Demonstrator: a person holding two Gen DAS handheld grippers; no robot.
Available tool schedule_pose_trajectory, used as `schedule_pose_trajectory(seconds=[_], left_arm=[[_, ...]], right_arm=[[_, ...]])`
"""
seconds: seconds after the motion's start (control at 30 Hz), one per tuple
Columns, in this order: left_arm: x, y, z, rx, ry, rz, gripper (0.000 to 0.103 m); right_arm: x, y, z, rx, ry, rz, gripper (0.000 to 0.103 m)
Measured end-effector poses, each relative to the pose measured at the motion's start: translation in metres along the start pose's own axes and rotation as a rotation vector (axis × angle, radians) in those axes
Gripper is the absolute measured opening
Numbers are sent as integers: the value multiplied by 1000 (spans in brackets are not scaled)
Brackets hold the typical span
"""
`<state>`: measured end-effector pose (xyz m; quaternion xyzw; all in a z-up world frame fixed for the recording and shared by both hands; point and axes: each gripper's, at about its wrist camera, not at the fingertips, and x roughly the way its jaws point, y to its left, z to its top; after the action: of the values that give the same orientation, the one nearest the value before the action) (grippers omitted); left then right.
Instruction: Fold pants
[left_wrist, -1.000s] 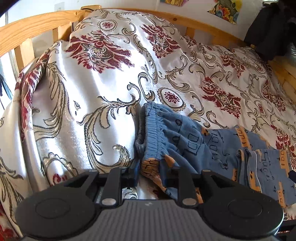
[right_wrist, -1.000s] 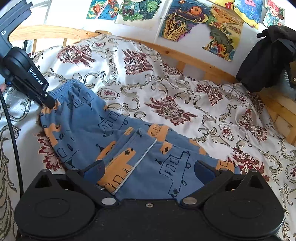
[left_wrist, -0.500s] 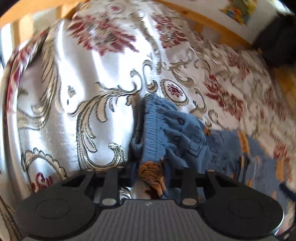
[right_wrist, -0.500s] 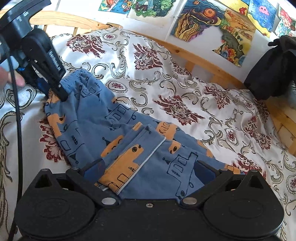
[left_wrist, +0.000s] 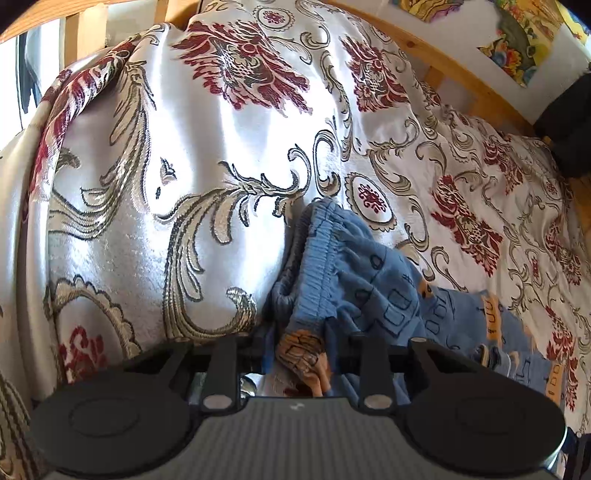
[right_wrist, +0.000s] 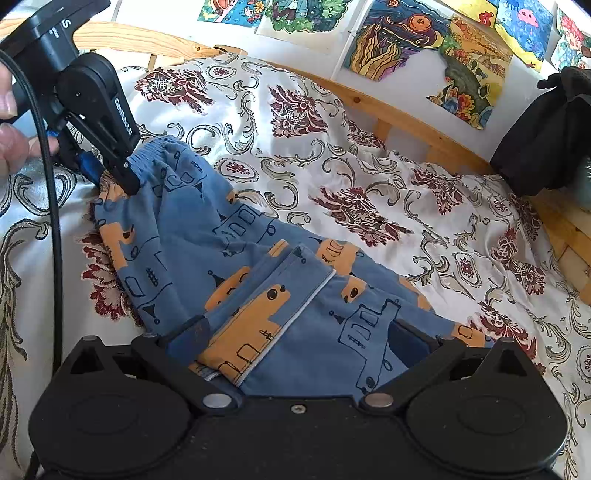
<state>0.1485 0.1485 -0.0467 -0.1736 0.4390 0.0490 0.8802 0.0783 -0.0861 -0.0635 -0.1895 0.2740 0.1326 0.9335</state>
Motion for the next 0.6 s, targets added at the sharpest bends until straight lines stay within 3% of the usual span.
schedule_pose_trajectory(seconds=[0.07, 0.17, 0.47, 0.6], left_arm=[[2, -3, 0, 19, -3, 15, 23], [0, -7, -1, 42, -17, 21, 19], [-26, -36, -12, 213, -130, 61, 17], [-29, -44, -14, 244, -139, 86, 17]], right_arm=[[0, 0, 0, 3, 1, 1, 102], [0, 0, 0, 6, 0, 4, 102], [1, -6, 2, 36, 9, 28, 102], [1, -8, 2, 46, 9, 35, 102]])
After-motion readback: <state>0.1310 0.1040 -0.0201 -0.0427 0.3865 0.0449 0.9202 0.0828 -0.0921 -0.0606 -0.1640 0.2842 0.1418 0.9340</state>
